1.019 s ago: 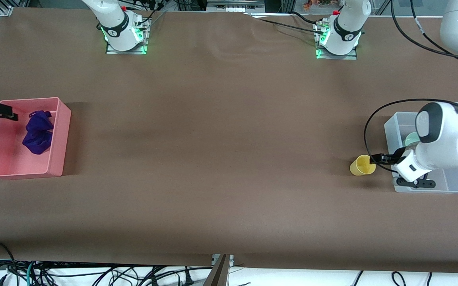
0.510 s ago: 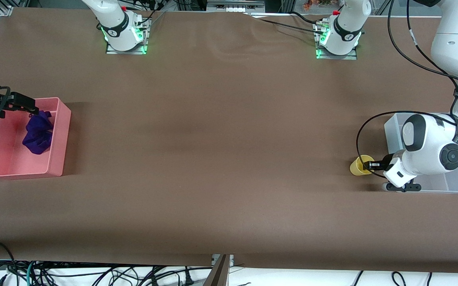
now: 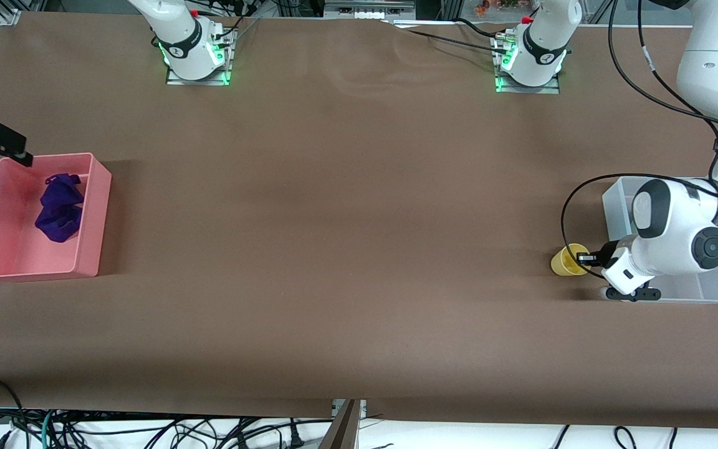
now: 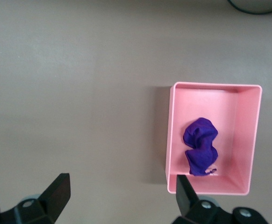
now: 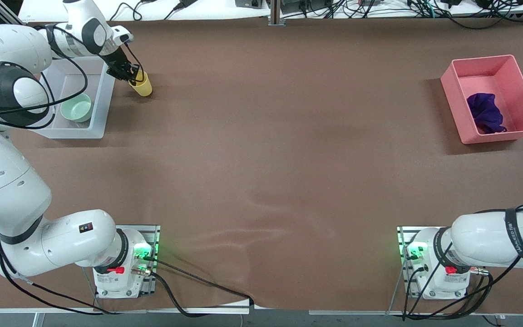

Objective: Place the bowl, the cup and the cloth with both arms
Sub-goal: 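Grasp the yellow cup with the left gripper while the right gripper withdraws, then lower the yellow cup into the green bowl with the left gripper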

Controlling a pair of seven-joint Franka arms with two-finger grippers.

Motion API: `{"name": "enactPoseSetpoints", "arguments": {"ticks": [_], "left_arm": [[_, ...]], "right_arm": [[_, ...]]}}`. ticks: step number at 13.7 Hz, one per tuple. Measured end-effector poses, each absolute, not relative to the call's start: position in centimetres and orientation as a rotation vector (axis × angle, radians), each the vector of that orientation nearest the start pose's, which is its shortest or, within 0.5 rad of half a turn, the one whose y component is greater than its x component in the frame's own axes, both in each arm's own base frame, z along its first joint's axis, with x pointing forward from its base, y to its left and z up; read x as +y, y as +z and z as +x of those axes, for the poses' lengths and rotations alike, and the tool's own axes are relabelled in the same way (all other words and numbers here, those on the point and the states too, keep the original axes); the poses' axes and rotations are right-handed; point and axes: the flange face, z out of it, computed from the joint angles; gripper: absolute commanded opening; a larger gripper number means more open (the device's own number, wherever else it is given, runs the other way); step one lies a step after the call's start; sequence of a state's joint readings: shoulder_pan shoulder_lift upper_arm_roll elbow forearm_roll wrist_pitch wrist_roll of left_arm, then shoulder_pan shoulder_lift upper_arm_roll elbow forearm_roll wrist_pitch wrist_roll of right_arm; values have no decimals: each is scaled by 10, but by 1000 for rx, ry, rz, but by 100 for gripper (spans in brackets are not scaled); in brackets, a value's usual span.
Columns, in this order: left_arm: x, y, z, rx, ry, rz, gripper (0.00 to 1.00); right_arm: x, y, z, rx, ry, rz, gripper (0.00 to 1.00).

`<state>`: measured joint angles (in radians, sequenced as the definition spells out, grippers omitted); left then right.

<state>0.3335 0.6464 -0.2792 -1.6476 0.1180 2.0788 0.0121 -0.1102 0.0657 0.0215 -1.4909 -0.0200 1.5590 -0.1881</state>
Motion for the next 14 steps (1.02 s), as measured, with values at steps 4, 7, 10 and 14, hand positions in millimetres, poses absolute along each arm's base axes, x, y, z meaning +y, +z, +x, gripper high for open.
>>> {"name": "enactPoseSetpoints", "arguments": {"ticks": [4, 7, 10, 14], "left_arm": [[57, 307, 659, 37, 369, -3149, 0], [76, 363, 658, 181, 417, -3071, 0], [132, 372, 653, 342, 430, -3000, 0], [230, 352, 640, 537, 350, -3007, 0]], "right_arm": [[-56, 617, 560, -140, 152, -3149, 100], [-56, 617, 558, -105, 172, -3148, 100], [-57, 615, 558, -97, 181, -3147, 100], [-57, 607, 564, -100, 197, -3145, 100]]}}
